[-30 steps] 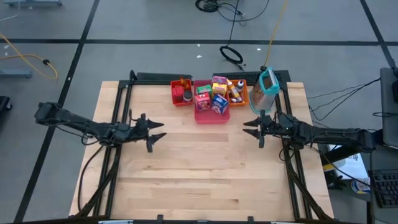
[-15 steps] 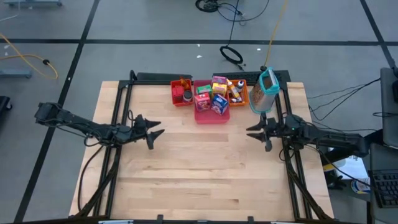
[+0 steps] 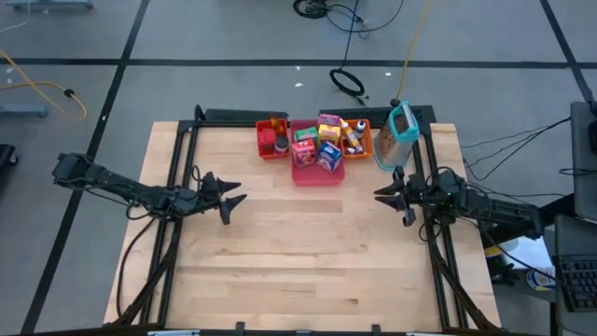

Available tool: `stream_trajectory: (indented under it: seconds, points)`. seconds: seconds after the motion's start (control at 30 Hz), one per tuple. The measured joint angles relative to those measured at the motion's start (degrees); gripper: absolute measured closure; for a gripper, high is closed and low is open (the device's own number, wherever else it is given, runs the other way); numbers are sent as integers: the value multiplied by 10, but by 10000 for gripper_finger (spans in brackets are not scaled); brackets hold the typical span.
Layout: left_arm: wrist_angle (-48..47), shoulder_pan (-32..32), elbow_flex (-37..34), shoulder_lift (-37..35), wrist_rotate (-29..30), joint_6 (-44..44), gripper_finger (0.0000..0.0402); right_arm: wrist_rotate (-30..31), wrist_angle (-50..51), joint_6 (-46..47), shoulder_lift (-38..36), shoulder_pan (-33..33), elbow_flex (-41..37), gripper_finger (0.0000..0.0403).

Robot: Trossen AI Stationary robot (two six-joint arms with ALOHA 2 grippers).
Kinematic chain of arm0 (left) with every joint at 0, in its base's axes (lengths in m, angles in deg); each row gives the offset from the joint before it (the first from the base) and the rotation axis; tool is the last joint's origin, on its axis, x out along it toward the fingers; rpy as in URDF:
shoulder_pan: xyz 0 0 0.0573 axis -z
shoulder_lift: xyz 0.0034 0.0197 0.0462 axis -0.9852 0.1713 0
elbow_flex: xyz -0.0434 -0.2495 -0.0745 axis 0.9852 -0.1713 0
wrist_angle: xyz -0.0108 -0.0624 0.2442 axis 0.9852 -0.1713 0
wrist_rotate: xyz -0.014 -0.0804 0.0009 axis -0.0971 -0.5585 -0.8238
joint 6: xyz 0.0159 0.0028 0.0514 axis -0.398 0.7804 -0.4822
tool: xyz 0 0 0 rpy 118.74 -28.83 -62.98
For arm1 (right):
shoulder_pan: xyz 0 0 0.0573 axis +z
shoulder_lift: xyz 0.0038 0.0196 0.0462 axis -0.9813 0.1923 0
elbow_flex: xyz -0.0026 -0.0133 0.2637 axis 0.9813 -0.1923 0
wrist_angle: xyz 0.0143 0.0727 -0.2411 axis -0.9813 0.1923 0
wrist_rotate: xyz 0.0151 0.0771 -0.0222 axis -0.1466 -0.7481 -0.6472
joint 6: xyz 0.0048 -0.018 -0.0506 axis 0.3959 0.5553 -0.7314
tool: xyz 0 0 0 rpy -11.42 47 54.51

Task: Pick & Place Kitchen Items
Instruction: Return to Home Position

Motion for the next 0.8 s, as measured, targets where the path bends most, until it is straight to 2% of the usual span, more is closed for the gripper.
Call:
stream_trajectory:
  seconds: [0.8]
  points:
    - [0, 0, 0, 0, 0, -2, 165, 0, 0, 4, 10, 0, -8, 332]
